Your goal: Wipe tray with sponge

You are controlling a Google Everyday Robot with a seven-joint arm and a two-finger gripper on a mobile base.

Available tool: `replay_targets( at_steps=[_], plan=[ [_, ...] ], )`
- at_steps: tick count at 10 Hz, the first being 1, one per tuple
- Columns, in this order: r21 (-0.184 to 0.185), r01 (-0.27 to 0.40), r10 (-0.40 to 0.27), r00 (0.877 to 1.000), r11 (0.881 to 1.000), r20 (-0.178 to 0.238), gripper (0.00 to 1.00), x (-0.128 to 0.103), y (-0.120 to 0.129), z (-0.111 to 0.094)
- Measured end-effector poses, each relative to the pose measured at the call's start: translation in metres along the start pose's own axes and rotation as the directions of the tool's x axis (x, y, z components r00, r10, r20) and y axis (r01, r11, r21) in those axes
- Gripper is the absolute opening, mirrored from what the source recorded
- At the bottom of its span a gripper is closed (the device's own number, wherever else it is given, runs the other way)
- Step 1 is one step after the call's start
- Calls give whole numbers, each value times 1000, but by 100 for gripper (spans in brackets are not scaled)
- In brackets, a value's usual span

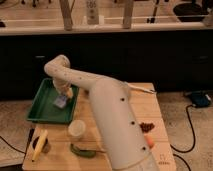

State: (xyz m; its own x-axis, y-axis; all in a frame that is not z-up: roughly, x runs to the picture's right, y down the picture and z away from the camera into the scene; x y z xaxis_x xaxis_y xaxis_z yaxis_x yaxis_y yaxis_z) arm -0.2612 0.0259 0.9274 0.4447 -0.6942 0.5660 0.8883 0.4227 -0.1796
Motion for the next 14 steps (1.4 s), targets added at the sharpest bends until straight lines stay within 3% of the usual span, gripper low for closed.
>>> replay_targets(
  at_steps=[4,7,10,12,14],
  plan=[
    [-22,-17,17,1000,1000,1,2,20,-12,6],
    [-40,21,-20,1000,999,6,2,13,-20,14],
    [-66,99,-98,995,993,20,2,-31,-13,34],
    [-72,177,-175,984,982,35,2,-70,-11,41],
    [-77,264,-261,964,961,48,2,-108,-1,43]
  ],
)
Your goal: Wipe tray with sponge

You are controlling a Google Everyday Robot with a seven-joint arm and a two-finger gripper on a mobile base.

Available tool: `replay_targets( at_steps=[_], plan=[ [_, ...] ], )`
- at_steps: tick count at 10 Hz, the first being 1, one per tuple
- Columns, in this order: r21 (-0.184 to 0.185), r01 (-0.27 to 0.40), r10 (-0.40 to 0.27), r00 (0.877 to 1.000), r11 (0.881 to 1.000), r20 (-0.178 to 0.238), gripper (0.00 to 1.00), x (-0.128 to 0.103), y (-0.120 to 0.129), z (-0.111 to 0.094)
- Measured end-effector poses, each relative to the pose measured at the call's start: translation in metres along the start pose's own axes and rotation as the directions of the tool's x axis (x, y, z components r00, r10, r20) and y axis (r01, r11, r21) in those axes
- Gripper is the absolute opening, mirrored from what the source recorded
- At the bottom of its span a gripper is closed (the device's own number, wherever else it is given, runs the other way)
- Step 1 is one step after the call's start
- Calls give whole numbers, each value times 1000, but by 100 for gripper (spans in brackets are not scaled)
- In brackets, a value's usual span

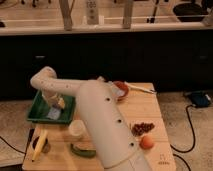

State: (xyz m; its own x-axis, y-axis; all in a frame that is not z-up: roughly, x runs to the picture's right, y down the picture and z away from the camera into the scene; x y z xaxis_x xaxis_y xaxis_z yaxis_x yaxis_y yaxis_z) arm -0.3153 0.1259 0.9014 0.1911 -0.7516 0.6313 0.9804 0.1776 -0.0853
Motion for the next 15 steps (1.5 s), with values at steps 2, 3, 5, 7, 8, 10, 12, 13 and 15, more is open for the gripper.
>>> replay_targets(
  at_steps=[2,3,5,7,8,10,12,13,15],
  plan=[
    [0,35,-35,999,999,3,2,-21,10,-5],
    [5,27,-27,1000,1000,0,2,-22,17,-9],
    [12,-4,4,1000,1000,-6,2,-9,34,-16],
    [16,-30,30,1000,999,-9,2,17,43,-19],
    [12,-46,47,999,999,-8,2,37,46,-19],
    [4,-58,58,998,998,-5,2,70,44,-19],
    [1,-36,36,999,999,1,2,80,36,-18],
    [1,-13,13,1000,1000,6,2,77,27,-18],
    [6,56,-56,998,998,21,2,58,1,-18]
  ],
)
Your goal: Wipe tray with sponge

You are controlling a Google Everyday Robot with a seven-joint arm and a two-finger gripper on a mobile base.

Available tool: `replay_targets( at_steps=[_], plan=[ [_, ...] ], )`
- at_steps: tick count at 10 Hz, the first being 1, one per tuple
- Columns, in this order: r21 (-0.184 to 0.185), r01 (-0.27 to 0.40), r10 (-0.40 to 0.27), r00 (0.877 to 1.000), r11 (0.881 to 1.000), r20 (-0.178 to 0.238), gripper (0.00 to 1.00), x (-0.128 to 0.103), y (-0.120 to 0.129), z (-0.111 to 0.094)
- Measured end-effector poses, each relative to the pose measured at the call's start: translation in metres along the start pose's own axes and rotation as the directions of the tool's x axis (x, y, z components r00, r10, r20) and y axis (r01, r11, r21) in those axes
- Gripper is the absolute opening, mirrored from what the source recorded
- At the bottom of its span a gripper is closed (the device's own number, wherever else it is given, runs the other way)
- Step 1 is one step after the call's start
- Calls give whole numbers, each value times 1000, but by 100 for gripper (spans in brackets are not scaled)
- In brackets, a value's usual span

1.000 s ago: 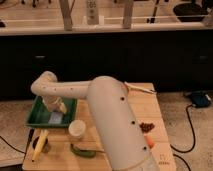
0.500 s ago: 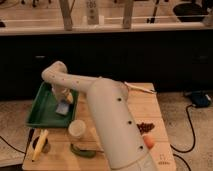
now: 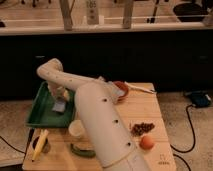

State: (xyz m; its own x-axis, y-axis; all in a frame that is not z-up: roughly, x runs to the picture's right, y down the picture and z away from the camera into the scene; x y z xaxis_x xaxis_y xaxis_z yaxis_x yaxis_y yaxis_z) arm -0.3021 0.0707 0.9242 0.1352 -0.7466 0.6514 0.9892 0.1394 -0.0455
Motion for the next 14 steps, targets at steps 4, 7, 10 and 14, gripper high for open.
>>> replay_targets(
  at_steps=[4,7,10,14],
  plan=[
    [16,119,-120,993,993,22,2,-23,-32,-7],
    [23,99,-100,995,995,29,2,-26,-3,-10],
    [25,60,-61,998,998,32,2,-27,25,-11],
    [41,0,0,1000,999,1,2,-6,35,-14]
  ],
)
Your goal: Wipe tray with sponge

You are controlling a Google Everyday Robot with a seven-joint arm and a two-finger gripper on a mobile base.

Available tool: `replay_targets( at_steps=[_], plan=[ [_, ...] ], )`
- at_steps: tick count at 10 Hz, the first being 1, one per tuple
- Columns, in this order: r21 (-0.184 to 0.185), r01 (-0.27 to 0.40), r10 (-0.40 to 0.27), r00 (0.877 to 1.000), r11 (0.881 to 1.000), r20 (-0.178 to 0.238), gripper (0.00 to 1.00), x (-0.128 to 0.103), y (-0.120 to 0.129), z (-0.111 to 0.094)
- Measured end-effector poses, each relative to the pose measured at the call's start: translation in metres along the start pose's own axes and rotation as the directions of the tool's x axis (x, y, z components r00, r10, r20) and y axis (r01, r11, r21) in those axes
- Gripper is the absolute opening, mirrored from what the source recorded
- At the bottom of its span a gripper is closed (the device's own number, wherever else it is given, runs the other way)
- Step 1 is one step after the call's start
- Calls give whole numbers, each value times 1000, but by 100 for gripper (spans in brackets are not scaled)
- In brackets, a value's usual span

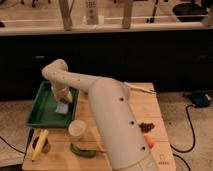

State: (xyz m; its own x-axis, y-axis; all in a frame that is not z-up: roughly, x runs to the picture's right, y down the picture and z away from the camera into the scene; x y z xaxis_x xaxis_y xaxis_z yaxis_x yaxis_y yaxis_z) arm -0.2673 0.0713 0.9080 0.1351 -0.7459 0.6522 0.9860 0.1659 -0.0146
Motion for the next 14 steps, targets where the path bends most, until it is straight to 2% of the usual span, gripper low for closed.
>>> replay_targets(
  at_steps=[2,3,5,6,8,10,12,13,14],
  plan=[
    [5,9,-9,1000,1000,-10,2,8,-15,6],
    [6,43,-43,999,999,-7,2,2,-35,11],
    [-3,101,-101,995,995,4,2,-13,-50,17],
    [-10,132,-131,991,991,18,2,-28,-52,20],
    [-13,169,-169,985,985,31,2,-51,-45,23],
    [-18,161,-160,987,987,29,2,-59,-25,22],
    [-22,111,-111,994,994,8,2,-51,2,17],
    [-22,81,-81,997,996,-7,2,-38,12,14],
    [-19,65,-65,998,998,-16,2,-28,13,12]
  ],
)
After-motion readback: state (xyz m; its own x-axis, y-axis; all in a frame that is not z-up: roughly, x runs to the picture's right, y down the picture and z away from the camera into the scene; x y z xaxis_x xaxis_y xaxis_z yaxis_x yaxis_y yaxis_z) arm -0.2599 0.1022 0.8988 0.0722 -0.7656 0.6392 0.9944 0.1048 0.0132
